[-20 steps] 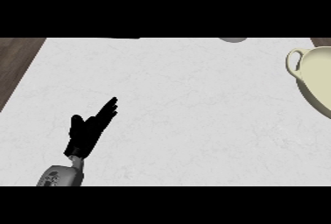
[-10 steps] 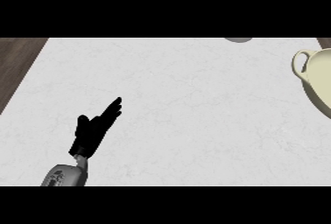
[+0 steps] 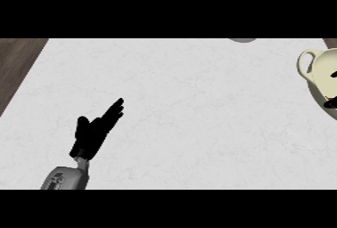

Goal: Pick the pear from the tray and place it in the pot

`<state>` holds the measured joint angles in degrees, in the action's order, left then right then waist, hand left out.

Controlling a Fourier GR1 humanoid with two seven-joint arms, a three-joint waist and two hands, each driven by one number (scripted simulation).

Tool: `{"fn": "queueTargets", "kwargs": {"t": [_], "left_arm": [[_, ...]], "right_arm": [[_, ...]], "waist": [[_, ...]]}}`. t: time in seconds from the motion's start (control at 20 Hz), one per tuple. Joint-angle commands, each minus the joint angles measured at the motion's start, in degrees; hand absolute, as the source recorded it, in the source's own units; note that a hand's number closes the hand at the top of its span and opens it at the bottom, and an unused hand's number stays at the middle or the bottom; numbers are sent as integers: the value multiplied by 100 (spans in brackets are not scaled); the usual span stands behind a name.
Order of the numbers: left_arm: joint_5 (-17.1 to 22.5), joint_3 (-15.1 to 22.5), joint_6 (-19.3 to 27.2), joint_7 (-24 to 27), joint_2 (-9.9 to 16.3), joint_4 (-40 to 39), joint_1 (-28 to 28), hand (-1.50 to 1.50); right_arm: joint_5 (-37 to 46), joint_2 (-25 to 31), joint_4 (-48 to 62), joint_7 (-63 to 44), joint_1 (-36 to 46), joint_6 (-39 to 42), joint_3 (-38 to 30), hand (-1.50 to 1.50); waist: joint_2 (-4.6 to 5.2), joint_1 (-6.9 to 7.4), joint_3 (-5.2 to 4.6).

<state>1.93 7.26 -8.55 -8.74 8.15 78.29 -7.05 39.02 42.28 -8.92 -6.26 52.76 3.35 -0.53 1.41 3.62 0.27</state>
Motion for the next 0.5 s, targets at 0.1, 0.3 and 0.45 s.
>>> {"fn": "queueTargets", "kwargs": {"t": [0.1,0.3,0.45], "left_arm": [[143,-156,-110,28,95,23,-29,0],[-18,-115,77,-34,61,47,16,0],[40,-221,96,-107,41,-65,-224,0]], "right_arm": [[-1003,-337,-329,728,76,-1222,-1065,-150],[-1821,-40,-496,1105,265,-1542,-1950,-150],[-2174,-60,-539,1267,146,-2177,-2387,-150]], "waist": [[-8,-73,16],[-23,-136,17],[-23,-202,3]]}}
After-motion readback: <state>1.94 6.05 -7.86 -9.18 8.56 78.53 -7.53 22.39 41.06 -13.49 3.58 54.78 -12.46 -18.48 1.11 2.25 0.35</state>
